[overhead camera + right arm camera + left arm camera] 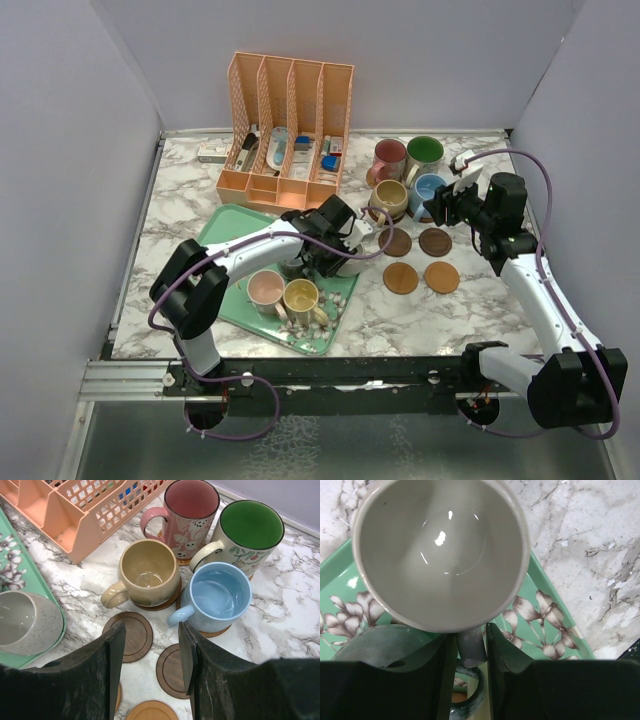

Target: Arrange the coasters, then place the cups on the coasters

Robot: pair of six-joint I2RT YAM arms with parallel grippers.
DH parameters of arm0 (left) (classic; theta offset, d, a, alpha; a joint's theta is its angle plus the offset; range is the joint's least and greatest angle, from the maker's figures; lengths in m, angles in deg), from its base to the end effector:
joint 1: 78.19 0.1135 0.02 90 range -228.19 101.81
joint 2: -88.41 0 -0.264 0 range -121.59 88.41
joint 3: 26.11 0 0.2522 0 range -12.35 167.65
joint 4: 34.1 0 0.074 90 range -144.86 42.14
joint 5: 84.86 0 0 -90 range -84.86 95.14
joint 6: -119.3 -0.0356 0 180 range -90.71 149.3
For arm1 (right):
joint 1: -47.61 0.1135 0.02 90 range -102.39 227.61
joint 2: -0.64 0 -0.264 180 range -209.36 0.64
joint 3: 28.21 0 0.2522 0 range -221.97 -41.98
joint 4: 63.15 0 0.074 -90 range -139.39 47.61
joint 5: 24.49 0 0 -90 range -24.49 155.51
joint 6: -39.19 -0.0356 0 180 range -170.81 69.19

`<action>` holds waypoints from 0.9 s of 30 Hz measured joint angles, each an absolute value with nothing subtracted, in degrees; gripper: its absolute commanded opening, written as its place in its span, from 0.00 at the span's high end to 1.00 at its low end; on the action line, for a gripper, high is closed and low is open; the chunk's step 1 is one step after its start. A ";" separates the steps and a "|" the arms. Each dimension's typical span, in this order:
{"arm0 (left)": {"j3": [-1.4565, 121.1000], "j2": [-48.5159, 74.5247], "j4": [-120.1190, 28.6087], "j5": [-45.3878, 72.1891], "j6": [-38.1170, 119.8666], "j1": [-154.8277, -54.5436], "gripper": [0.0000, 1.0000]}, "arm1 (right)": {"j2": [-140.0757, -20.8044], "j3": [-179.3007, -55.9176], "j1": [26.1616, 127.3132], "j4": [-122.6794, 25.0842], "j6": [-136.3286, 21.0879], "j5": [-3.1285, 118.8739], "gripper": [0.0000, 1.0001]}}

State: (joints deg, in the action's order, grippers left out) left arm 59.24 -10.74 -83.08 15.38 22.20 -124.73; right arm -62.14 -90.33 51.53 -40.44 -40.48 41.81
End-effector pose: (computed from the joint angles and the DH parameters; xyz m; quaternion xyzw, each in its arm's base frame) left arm 0.2408 -0.2633 0.2170 0.4555 0.8544 -0.1607 0.1914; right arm 0.2477 0.0313 0.3031 -0.2134 0.7975 0.1413 0.5463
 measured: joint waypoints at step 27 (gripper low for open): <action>61.91 -10.07 -84.66 14.77 17.92 -124.42 1.00 | -61.92 -90.31 50.86 -40.44 -40.48 41.37 0.53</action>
